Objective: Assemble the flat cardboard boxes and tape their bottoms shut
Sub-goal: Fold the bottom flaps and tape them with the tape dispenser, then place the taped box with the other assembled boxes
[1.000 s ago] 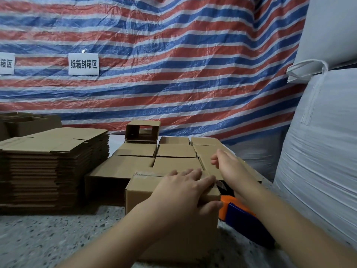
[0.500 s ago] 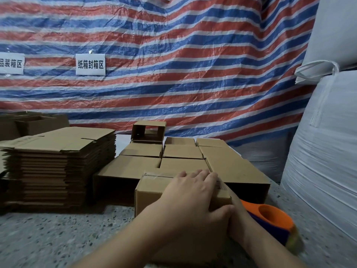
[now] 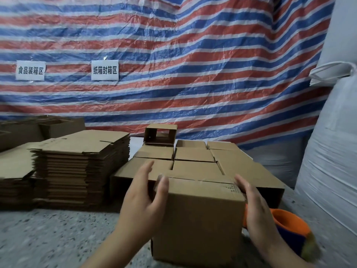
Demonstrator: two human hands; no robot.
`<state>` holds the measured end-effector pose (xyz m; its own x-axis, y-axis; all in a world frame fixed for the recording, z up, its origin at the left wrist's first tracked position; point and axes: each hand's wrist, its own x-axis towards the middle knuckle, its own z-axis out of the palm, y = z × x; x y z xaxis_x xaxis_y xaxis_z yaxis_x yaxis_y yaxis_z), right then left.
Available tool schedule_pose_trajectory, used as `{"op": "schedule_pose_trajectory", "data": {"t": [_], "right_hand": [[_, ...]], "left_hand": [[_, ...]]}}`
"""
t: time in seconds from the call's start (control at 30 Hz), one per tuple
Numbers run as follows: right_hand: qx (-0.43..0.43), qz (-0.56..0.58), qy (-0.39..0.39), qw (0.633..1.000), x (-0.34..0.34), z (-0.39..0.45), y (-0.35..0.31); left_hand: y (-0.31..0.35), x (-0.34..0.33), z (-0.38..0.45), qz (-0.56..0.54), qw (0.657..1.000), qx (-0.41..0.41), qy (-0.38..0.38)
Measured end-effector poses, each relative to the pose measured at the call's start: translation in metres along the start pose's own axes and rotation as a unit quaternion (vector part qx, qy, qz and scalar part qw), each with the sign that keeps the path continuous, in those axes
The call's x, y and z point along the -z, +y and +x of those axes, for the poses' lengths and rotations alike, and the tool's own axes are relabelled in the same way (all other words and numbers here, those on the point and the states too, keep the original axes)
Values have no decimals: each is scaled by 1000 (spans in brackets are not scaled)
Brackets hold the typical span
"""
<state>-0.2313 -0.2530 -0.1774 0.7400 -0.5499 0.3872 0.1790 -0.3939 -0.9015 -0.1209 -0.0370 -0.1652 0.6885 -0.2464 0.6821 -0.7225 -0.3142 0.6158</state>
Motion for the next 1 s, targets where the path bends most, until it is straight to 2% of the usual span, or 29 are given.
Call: {"op": "schedule_pose_trajectory", "data": {"t": [0.07,0.17,0.27,0.37,0.43,0.53,0.63,0.77,0.87,1.0], "right_hand": [[32,-26,-34,999,-2,-18,5],[19,-14,-52,998,-8,-26,5],[17,-60,-28,998,-8,-19,-9],[-42,-139,-22,989,-3,6,-29],[-114,-192,-55,973,2,29,-32],[-208,-202,-114,950,1,53,-27],[-264,-220,-159,925,-7,57,-19],[-275,-248,-163,914,-18,55,-5],[-276,-257,-146,914,-16,54,-7],[-316,-192,-154,916,-3,45,-3]], "left_hand": [[-16,3,-12,-76,994,46,-67],[-22,1,-23,-173,970,94,-142],[-13,1,-14,-209,966,121,-97],[-1,7,10,-125,980,152,-25],[6,13,27,-97,969,215,-69],[-2,10,43,-71,939,301,-149],[-19,-3,42,-45,914,360,-179],[-35,-9,33,-29,904,388,-176],[-32,-5,30,-11,915,370,-157],[-24,6,20,-27,909,375,-182]]}}
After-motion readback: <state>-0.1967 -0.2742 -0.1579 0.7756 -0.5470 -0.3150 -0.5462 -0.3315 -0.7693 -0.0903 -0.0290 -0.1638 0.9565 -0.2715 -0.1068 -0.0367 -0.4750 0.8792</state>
